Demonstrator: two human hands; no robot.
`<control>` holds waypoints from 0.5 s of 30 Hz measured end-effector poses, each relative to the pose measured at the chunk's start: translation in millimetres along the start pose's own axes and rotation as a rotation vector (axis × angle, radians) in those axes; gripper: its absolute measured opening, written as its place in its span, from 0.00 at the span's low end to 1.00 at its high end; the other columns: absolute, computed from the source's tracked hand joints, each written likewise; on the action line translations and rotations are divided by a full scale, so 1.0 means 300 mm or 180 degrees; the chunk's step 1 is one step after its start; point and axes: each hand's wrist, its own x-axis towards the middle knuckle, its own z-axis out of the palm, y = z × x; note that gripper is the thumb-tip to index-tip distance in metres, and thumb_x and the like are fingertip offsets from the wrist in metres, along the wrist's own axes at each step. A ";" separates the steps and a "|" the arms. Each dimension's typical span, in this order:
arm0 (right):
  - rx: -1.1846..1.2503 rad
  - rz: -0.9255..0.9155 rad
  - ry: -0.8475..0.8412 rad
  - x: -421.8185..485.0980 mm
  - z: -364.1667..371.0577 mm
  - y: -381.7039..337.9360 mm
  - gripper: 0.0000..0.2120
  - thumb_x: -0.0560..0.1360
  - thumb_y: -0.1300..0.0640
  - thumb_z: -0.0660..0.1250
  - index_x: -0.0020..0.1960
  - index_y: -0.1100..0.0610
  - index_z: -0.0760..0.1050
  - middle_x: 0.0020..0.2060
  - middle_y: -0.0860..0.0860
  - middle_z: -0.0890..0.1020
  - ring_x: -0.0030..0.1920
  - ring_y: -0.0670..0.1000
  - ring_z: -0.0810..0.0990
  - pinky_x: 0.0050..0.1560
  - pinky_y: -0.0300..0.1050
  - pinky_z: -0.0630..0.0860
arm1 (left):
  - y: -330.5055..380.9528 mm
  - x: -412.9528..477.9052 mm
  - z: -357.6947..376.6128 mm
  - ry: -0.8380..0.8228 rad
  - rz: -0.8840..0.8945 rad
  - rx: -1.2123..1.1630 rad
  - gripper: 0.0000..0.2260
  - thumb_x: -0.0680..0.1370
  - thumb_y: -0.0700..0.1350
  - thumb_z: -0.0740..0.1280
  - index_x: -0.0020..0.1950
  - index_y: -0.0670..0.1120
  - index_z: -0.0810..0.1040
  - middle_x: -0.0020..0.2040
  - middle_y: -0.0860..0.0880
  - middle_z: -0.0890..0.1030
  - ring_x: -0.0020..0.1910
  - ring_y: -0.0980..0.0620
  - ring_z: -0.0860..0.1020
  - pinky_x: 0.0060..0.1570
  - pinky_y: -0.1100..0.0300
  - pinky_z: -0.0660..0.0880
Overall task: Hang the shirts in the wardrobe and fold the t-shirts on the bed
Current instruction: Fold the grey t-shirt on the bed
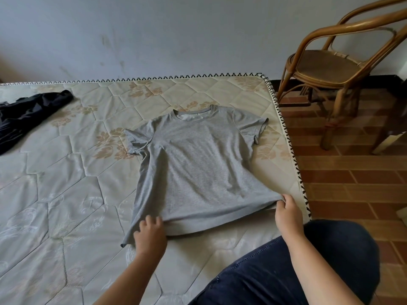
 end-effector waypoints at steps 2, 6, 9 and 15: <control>-0.0212 -0.0007 -0.0246 -0.001 -0.004 0.003 0.16 0.80 0.65 0.52 0.66 0.60 0.69 0.59 0.60 0.76 0.55 0.59 0.74 0.48 0.44 0.66 | -0.071 0.007 0.007 -0.0022 -0.0266 -0.0043 0.15 0.78 0.40 0.57 0.65 0.45 0.66 0.64 0.45 0.70 0.62 0.46 0.70 0.58 0.53 0.72; -0.1059 -0.0312 -0.0642 0.015 -0.030 -0.015 0.18 0.78 0.68 0.53 0.64 0.55 0.68 0.54 0.56 0.78 0.44 0.54 0.73 0.40 0.44 0.68 | -0.210 0.025 -0.019 0.0330 -0.0561 -0.0212 0.12 0.76 0.37 0.58 0.60 0.43 0.69 0.55 0.45 0.76 0.54 0.45 0.75 0.51 0.52 0.72; -0.1627 -0.1340 0.0306 0.037 -0.090 -0.066 0.16 0.75 0.70 0.58 0.60 0.58 0.73 0.48 0.57 0.78 0.40 0.55 0.75 0.37 0.44 0.69 | -0.278 0.033 -0.073 0.1376 -0.0386 -0.0649 0.07 0.68 0.29 0.65 0.44 0.37 0.73 0.38 0.38 0.77 0.37 0.38 0.76 0.37 0.47 0.69; -0.3183 -0.1199 0.0113 0.016 -0.106 -0.009 0.14 0.77 0.65 0.57 0.57 0.53 0.74 0.51 0.52 0.77 0.52 0.54 0.75 0.51 0.47 0.69 | -0.330 -0.013 -0.046 0.1829 -0.0465 -0.0771 0.13 0.59 0.23 0.69 0.37 0.37 0.72 0.31 0.38 0.73 0.29 0.39 0.74 0.34 0.49 0.64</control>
